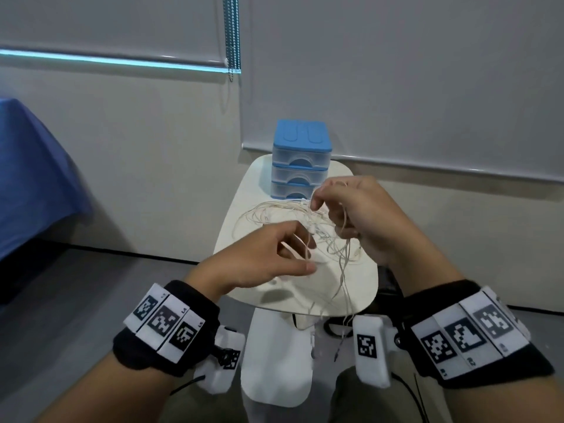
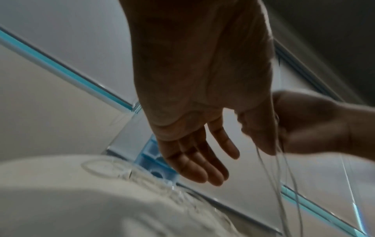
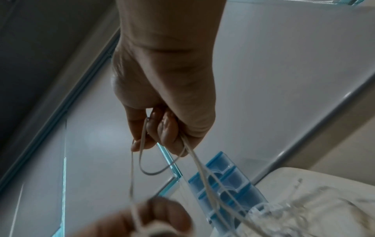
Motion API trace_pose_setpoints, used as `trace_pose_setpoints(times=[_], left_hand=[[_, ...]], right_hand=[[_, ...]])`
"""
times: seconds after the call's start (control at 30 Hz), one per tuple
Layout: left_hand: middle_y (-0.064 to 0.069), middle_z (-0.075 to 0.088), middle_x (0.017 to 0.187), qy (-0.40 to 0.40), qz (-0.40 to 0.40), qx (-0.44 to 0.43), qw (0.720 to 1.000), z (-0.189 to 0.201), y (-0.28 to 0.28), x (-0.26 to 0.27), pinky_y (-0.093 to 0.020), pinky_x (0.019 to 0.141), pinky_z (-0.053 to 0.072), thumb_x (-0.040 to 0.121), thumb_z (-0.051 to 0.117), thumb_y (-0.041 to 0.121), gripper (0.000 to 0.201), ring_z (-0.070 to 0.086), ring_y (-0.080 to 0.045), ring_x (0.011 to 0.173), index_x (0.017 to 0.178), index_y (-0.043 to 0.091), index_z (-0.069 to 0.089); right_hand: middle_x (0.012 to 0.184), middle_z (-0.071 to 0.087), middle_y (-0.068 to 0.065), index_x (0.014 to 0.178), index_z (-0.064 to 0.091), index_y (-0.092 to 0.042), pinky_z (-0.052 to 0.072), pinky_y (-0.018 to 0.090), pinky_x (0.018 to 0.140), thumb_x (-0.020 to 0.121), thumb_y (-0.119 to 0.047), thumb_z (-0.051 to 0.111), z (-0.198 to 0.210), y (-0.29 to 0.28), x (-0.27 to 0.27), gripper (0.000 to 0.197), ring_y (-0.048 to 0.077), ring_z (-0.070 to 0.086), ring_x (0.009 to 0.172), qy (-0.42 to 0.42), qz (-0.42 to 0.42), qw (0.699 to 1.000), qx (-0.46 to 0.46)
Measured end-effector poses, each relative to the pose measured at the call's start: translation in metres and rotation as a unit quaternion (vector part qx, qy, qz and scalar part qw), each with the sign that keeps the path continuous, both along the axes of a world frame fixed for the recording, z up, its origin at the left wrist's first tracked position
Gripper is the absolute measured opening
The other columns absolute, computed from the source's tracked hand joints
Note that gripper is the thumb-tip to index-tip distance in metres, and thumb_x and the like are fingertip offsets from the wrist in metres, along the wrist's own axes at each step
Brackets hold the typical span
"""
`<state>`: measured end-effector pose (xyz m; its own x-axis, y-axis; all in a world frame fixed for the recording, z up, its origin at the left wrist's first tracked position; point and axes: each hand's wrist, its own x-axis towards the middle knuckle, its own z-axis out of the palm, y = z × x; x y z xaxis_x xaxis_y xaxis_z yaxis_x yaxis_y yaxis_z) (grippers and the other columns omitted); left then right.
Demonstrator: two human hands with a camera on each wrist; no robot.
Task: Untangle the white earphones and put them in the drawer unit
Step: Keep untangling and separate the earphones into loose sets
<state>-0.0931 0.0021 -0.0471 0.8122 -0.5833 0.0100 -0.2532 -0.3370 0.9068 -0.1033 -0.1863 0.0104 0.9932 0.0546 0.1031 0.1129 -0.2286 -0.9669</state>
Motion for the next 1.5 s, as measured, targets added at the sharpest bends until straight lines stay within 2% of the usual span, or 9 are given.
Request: trace_pose_setpoints(times=[0.17, 0.37, 0.57, 0.67, 0.83, 1.1, 1.2, 1.33, 1.5], left_hand=[[-0.002, 0.078, 0.103, 0.024, -0.004, -0.002, 1.000, -0.011, -0.006, 0.005, -0.043, 0.090, 0.053, 0.102, 0.062, 0.018, 0.011, 0.070, -0.013, 0.096, 0.093, 0.013, 0.067], [-0.009, 0.073, 0.124, 0.053, -0.051, -0.122, 0.990, 0.005, -0.023, 0.006, -0.032, 0.102, 0.051, 0.097, 0.069, 0.009, 0.036, 0.067, -0.023, 0.120, 0.129, 0.015, 0.053], [-0.019, 0.076, 0.111, 0.154, -0.041, -0.260, 0.952, 0.030, -0.030, 0.009, -0.048, 0.100, 0.050, 0.102, 0.038, 0.031, 0.042, 0.070, -0.044, 0.107, 0.106, 0.011, 0.075], [-0.018, 0.075, 0.113, 0.132, -0.024, -0.203, 0.970, 0.028, -0.028, 0.014, -0.045, 0.097, 0.054, 0.101, 0.041, 0.058, 0.060, 0.069, -0.040, 0.099, 0.117, 0.008, 0.071], [-0.010, 0.076, 0.094, 0.034, -0.050, -0.052, 0.997, 0.005, -0.027, 0.019, -0.040, 0.087, 0.054, 0.097, 0.073, 0.020, 0.013, 0.071, -0.024, 0.083, 0.101, 0.010, 0.066], [0.000, 0.069, 0.084, 0.044, -0.065, 0.089, 0.993, -0.012, -0.041, 0.018, -0.027, 0.069, 0.048, 0.086, 0.083, 0.032, 0.020, 0.058, -0.009, 0.068, 0.100, 0.020, 0.075], [0.000, 0.069, 0.085, 0.019, -0.093, 0.114, 0.989, -0.011, -0.055, 0.016, -0.016, 0.061, 0.045, 0.091, 0.079, 0.025, 0.009, 0.054, -0.001, 0.061, 0.090, 0.016, 0.077], [0.002, 0.076, 0.089, 0.015, -0.100, 0.143, 0.985, -0.011, -0.053, 0.020, -0.021, 0.065, 0.046, 0.098, 0.068, 0.024, 0.017, 0.064, -0.006, 0.073, 0.094, 0.012, 0.079], [-0.013, 0.078, 0.089, 0.095, -0.049, 0.028, 0.994, 0.000, -0.035, 0.022, -0.024, 0.066, 0.050, 0.110, 0.048, 0.030, 0.036, 0.075, -0.022, 0.079, 0.093, 0.006, 0.067]], right_hand=[[0.062, 0.026, 0.004, 0.071, 0.062, -0.006, 0.016, 0.022, 0.042, 0.099, -0.016, 0.056, 0.034, -0.007, 0.005, 0.031, 0.013, 0.020, 0.052, -0.038, -0.012, 0.999, 0.017], [0.069, 0.027, 0.012, 0.067, 0.063, -0.007, 0.019, 0.024, 0.044, 0.104, -0.027, 0.055, 0.047, -0.003, 0.009, 0.043, 0.025, 0.016, 0.065, -0.061, 0.026, 0.997, -0.040], [0.065, 0.041, 0.014, 0.079, 0.072, 0.000, 0.043, 0.031, 0.057, 0.106, -0.036, 0.054, 0.041, -0.011, 0.007, 0.049, 0.023, 0.046, 0.056, -0.113, 0.055, 0.982, -0.138], [0.065, 0.049, 0.012, 0.082, 0.075, -0.001, 0.045, 0.036, 0.061, 0.107, -0.037, 0.053, 0.039, -0.016, 0.012, 0.049, 0.022, 0.048, 0.058, -0.118, 0.022, 0.984, -0.135], [0.063, 0.044, 0.009, 0.079, 0.075, -0.007, 0.040, 0.032, 0.053, 0.105, -0.050, 0.051, 0.048, -0.017, 0.019, 0.055, 0.023, 0.040, 0.056, -0.145, -0.082, 0.977, -0.129], [0.073, 0.040, 0.011, 0.079, 0.076, -0.012, 0.030, 0.032, 0.056, 0.106, -0.052, 0.044, 0.071, -0.016, 0.021, 0.057, 0.022, 0.035, 0.061, -0.188, -0.146, 0.961, -0.138], [0.066, 0.045, 0.007, 0.077, 0.075, -0.013, 0.032, 0.030, 0.056, 0.106, -0.051, 0.044, 0.077, -0.014, 0.023, 0.057, 0.016, 0.038, 0.054, -0.197, -0.137, 0.960, -0.146], [0.042, 0.046, -0.021, 0.072, 0.072, -0.013, 0.029, 0.023, 0.056, 0.107, -0.045, 0.045, 0.086, -0.031, 0.032, 0.055, -0.004, 0.044, 0.043, -0.212, -0.194, 0.950, -0.122], [0.056, 0.057, -0.011, 0.065, 0.072, -0.015, 0.034, 0.027, 0.055, 0.093, -0.027, 0.060, 0.059, -0.054, 0.033, 0.033, 0.011, 0.044, 0.047, -0.150, -0.226, 0.955, -0.122]])
